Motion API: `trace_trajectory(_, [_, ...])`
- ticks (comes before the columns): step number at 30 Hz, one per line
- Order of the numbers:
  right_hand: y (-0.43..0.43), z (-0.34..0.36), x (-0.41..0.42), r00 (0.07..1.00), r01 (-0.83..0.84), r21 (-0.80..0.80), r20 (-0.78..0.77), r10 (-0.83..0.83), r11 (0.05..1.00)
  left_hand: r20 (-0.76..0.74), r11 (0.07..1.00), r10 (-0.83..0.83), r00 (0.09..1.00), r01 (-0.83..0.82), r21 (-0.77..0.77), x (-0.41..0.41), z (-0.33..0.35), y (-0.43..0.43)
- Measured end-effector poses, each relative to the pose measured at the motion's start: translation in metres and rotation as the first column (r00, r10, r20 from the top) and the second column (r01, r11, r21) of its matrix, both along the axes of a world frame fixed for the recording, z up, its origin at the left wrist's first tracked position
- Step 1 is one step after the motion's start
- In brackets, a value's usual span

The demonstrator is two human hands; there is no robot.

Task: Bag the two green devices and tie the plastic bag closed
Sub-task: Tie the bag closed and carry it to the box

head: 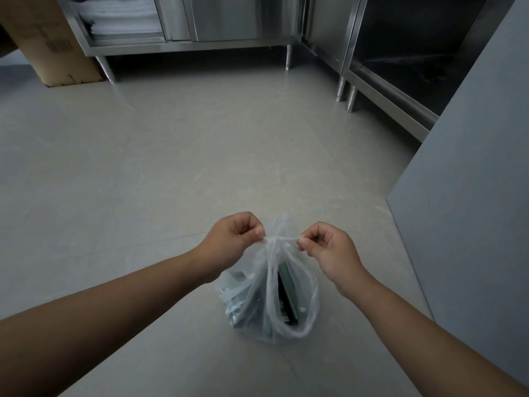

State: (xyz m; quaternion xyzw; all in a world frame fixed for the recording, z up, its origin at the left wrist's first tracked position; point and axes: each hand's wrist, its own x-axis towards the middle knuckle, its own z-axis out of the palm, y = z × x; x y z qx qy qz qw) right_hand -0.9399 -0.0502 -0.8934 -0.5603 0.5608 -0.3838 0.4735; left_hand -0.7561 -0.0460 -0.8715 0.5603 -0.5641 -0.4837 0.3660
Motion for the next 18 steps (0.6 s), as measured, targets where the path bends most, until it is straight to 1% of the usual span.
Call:
trace_trajectory(4, [-0.008,-0.014,-0.014,0.993,0.085,0.065,-0.09,-0.079,0.994,-0.011,0.995,0.076,0.997,-0.075,0.058,0.011,-0.011,-0.005])
trace_trajectory(9, [-0.015,-0.041,-0.041,0.966,0.196,0.144,-0.196,-0.166,0.97,0.057,0.982,0.149,0.987,-0.155,0.111,0.028,-0.03,-0.009])
trace_trajectory(12, [-0.016,-0.055,-0.058,0.94,0.253,0.186,-0.278,-0.196,0.949,0.067,0.964,0.224,0.972,-0.231,0.13,0.036,-0.036,-0.011])
trace_trajectory(15, [-0.013,-0.063,-0.074,0.922,0.302,0.22,-0.316,-0.225,0.928,0.094,0.946,0.277,0.956,-0.288,0.147,0.05,-0.043,-0.013])
trace_trajectory(18, [-0.01,-0.069,-0.084,0.917,0.315,0.259,-0.329,-0.223,0.913,0.149,0.942,0.278,0.949,-0.299,0.151,0.062,-0.051,-0.012])
